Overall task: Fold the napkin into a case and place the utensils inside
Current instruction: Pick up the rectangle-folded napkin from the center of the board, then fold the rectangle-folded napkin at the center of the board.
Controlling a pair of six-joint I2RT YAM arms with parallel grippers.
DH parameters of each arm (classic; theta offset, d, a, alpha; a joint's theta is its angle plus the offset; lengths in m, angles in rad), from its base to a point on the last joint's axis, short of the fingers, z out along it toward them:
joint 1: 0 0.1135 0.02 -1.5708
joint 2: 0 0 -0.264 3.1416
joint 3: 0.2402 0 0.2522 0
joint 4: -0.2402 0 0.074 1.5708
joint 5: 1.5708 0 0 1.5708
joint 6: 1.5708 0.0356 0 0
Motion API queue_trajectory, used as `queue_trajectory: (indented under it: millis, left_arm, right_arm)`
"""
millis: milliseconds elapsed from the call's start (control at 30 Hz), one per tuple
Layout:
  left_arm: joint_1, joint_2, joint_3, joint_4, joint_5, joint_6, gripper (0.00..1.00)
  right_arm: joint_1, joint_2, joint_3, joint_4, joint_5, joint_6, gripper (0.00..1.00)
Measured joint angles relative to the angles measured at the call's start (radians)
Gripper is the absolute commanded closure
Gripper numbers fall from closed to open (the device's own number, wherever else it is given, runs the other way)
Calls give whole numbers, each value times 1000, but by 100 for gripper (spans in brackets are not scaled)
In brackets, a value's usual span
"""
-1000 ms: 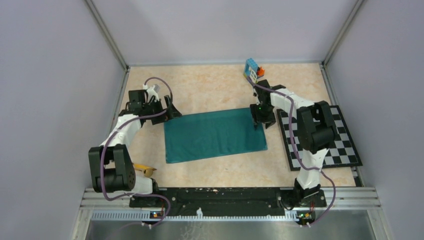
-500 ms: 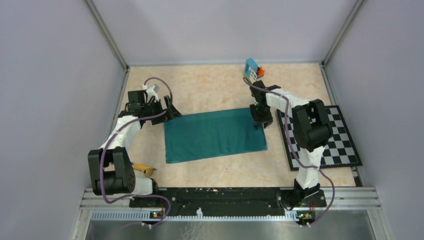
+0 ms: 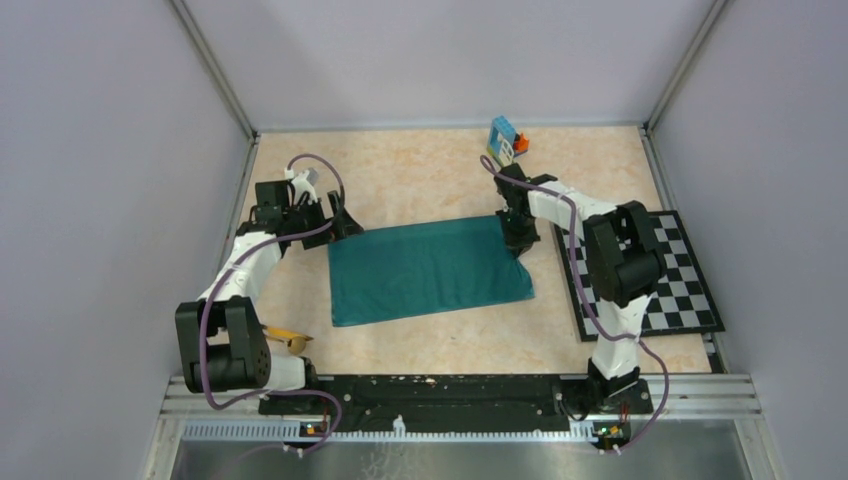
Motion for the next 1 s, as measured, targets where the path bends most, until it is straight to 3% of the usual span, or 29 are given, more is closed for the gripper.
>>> queue_trajectory:
  millis: [167, 567, 733, 1000]
  left_arm:
    - [-1, -3, -1, 0, -6, 0, 1]
    - [-2, -4, -2, 0, -6, 0, 1]
    - [-4, -4, -2, 0, -8, 0, 1]
    - [-4, -4, -2, 0, -13, 0, 1]
  right_arm:
    - [3, -25, -25, 23, 57, -5, 100]
    - [6, -131, -99, 5, 444, -52, 100]
    - [65, -148, -82, 11, 448, -74, 100]
    - [307, -119, 55, 51, 311, -90, 100]
